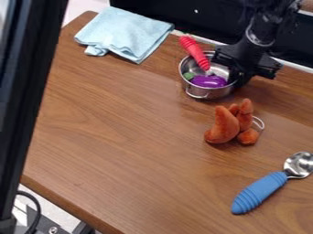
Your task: Moved the cooking pot to the top side of the table
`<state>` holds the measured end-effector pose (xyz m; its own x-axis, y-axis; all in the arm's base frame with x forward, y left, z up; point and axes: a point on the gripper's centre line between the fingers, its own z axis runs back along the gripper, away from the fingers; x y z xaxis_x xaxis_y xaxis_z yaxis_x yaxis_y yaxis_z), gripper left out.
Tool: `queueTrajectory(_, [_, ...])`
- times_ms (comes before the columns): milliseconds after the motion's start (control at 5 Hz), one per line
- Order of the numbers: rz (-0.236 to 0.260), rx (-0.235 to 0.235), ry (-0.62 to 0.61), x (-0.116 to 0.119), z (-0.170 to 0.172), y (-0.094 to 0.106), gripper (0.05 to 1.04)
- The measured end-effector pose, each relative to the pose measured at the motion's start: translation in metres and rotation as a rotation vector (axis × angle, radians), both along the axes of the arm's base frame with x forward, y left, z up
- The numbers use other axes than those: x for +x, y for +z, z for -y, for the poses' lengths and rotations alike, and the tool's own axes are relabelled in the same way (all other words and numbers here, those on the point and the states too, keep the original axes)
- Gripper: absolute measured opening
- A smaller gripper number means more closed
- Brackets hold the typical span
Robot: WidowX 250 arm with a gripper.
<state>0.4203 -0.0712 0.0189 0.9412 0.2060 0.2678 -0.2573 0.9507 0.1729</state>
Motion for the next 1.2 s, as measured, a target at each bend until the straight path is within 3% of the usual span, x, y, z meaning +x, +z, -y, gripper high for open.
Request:
queueTrajectory(200, [-0.003,-0.020,-0.002,0.002,0.001,0.002,0.080])
queueTrajectory(400, [-0.022,-0.071,-0.013,0.002,-0.003,-0.001,0.216])
queueTrajectory(600, [-0.014,-0.118,-0.002,-0.001,-0.005,0.005,0.434])
queueTrajectory(1000, [0.046,-0.208,-0.021,-0.009,0.000,0.042,0.962])
queueTrajectory(1200, [0.071,-0.228,-0.030,-0.024,-0.004,0.057,0.999])
